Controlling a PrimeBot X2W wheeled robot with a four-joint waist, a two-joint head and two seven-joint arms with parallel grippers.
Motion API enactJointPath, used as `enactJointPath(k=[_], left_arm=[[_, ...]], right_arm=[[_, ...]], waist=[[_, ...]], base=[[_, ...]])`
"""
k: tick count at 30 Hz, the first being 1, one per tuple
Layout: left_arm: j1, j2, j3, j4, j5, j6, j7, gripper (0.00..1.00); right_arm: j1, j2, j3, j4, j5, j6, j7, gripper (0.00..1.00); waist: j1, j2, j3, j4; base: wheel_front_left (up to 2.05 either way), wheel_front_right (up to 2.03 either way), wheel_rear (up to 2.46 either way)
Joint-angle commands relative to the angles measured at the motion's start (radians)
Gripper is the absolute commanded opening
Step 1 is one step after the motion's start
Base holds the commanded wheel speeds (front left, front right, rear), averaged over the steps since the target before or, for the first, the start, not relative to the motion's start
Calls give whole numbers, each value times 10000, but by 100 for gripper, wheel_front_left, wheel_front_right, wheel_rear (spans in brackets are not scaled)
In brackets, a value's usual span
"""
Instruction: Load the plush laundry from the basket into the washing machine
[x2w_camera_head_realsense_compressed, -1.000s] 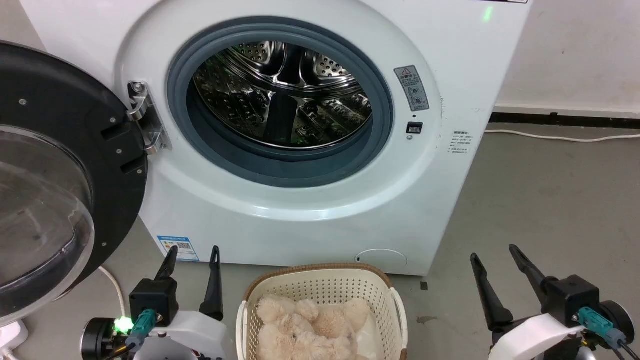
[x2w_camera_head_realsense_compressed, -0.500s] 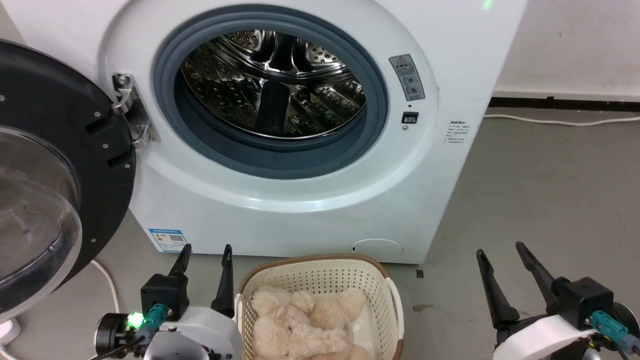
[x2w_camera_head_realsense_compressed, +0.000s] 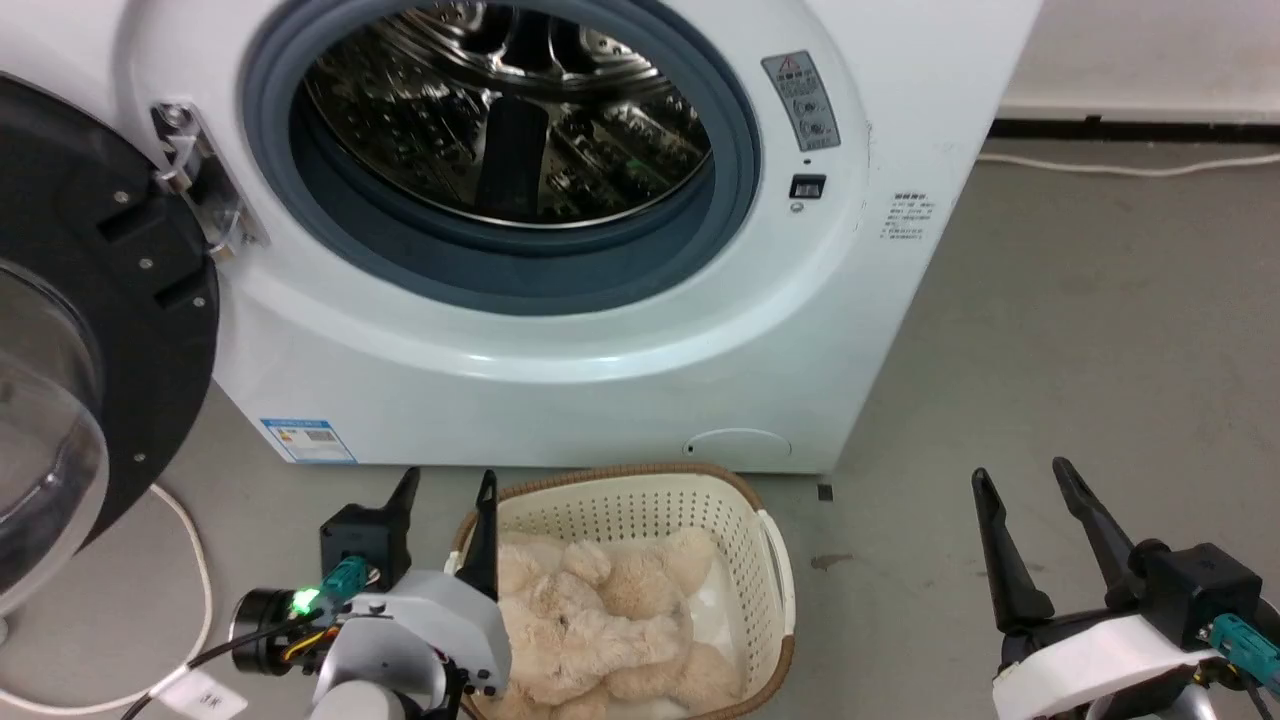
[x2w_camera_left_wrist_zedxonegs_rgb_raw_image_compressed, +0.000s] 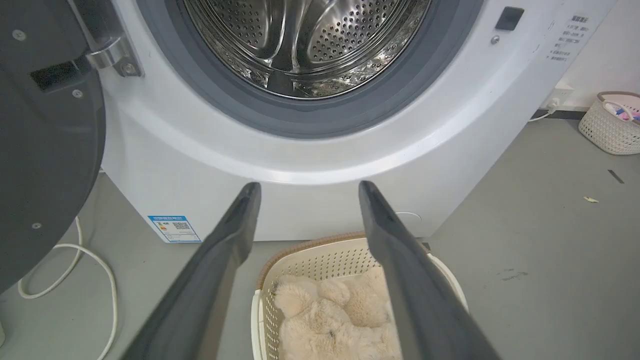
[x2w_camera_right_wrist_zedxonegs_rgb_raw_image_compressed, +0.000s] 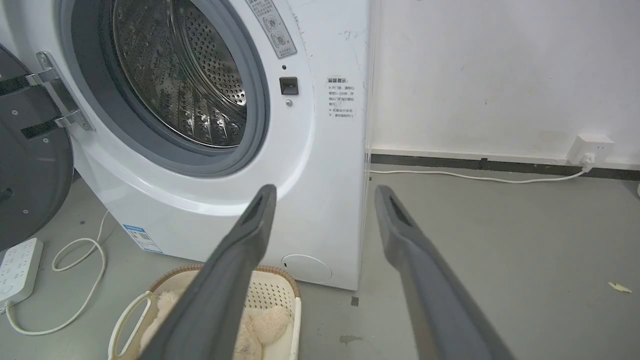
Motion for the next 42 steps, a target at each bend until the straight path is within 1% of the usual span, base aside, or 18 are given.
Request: enactJointPath(k=[1, 14, 15, 17, 27, 33, 42], left_arm=[[-302, 31, -126, 247, -90, -48, 60, 100], [-1470, 26, -629, 1776, -359, -157, 487, 100], [-1783, 22, -761, 2165, -438, -159, 611, 100], [-1981, 19, -846, 2419, -502, -167, 699, 100], [-2969, 11, -1330, 3754, -730, -91, 1339, 100], [-3655, 125, -1864, 4541, -587, -91, 1925, 100], [-4667, 436, -3064, 5557, -41, -393, 2708, 100]], right_arm=[[-140, -6, 5, -91, 127, 4, -124, 100], [-428, -8, 26, -280, 409, 5, -387, 100], [-515, -8, 38, -335, 492, 5, -455, 100], [-582, -9, 66, -367, 542, 5, -499, 100], [-918, -10, 143, -564, 821, 5, -716, 100], [-1042, -11, 78, -717, 1018, 6, -843, 100], [-1201, -12, 29, -869, 1383, 6, -1036, 100]], waist=[[-1, -1, 224, -51], [-1, -1, 1248, -200], [-1, -1, 1545, -238], [-1, -1, 1733, -265], [-1, -1, 2694, -392], [-1, -1, 3314, -481], [-1, -1, 4221, -661]], base=[[0, 0, 0], [0, 0, 0], [0, 0, 0], [0, 0, 0], [0, 0, 0], [0, 0, 0], [0, 0, 0]])
